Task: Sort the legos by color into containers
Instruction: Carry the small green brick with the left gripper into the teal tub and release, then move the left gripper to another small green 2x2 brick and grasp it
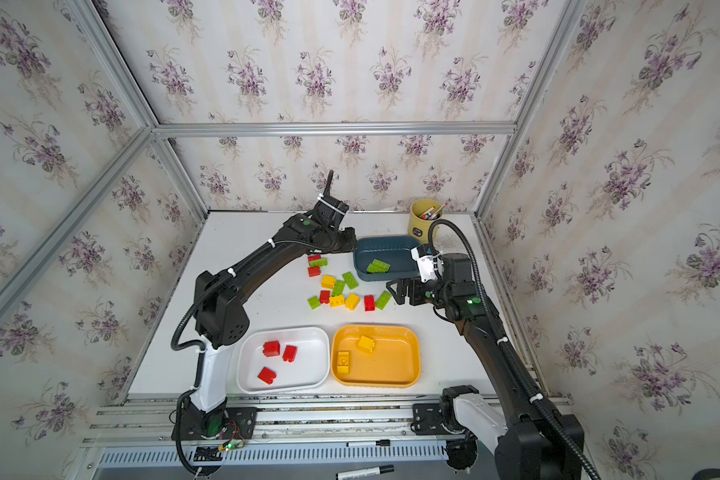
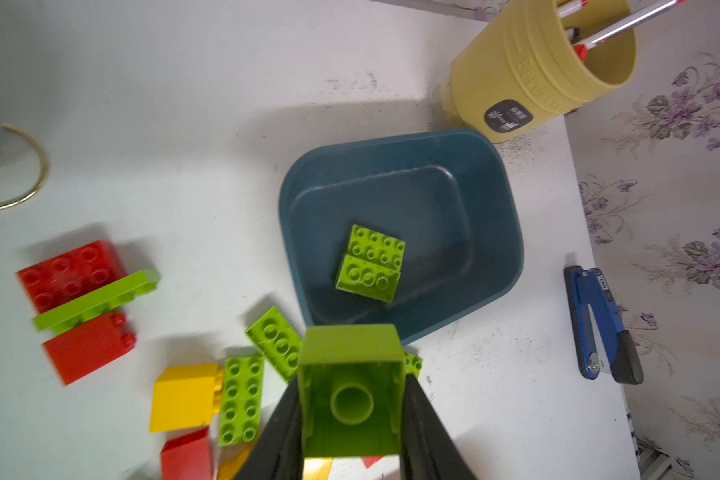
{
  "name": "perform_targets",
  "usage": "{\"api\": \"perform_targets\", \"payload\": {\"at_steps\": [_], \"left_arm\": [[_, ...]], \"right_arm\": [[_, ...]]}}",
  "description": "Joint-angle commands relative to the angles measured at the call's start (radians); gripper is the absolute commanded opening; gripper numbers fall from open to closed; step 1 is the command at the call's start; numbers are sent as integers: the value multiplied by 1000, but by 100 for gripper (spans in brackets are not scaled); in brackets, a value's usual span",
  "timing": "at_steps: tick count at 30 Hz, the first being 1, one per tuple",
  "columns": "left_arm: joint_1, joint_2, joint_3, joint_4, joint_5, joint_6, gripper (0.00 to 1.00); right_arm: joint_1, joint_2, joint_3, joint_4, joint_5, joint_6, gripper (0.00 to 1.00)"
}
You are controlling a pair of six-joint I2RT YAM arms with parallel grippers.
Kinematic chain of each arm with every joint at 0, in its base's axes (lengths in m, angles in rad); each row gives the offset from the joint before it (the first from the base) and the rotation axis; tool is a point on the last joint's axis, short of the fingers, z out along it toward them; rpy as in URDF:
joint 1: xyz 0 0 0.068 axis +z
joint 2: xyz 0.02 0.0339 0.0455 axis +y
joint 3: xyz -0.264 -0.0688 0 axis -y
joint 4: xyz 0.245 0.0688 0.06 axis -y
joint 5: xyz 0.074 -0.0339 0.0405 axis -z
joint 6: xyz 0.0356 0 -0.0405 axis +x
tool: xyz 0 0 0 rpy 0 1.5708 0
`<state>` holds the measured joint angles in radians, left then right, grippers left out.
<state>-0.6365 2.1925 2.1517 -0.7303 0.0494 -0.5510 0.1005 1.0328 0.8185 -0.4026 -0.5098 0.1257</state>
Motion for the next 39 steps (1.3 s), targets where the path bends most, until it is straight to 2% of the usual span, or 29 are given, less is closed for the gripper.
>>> {"api": "perform_targets", "payload": {"at_steps": [1,5,11,16,18,21,28,34,37,39], "left_arm": [[-16,82,106,1,38,16,30],[-23,173,179,17,63,8,30],[-22,239,172,27,71,12,34],[-19,225,172,32,84,29,56],[-19,186,163,32,57,57,69],[-13,115,129,31,24,95,77],[0,-116,-113,6,-10,118,77],[-3,-319,-400,-20,-22,146,77],[-6,-403,-532,-17,-12,212,76],[-6,-442,-599,-14,33,322,76]], "right_arm": [[-4,-7,25,40,86,-11,100],[-5,-30,10,63,178,-11,100],[-7,-50,1,73,249,-23,100],[-8,-46,4,70,234,-28,100],[-8,-45,4,66,219,-28,100],[-8,-39,1,65,186,-28,100],[-8,-26,-5,60,97,-23,100],[-8,-4,4,48,20,-26,100],[-8,7,4,45,-6,-31,100],[-7,14,0,48,-23,-29,100]]}}
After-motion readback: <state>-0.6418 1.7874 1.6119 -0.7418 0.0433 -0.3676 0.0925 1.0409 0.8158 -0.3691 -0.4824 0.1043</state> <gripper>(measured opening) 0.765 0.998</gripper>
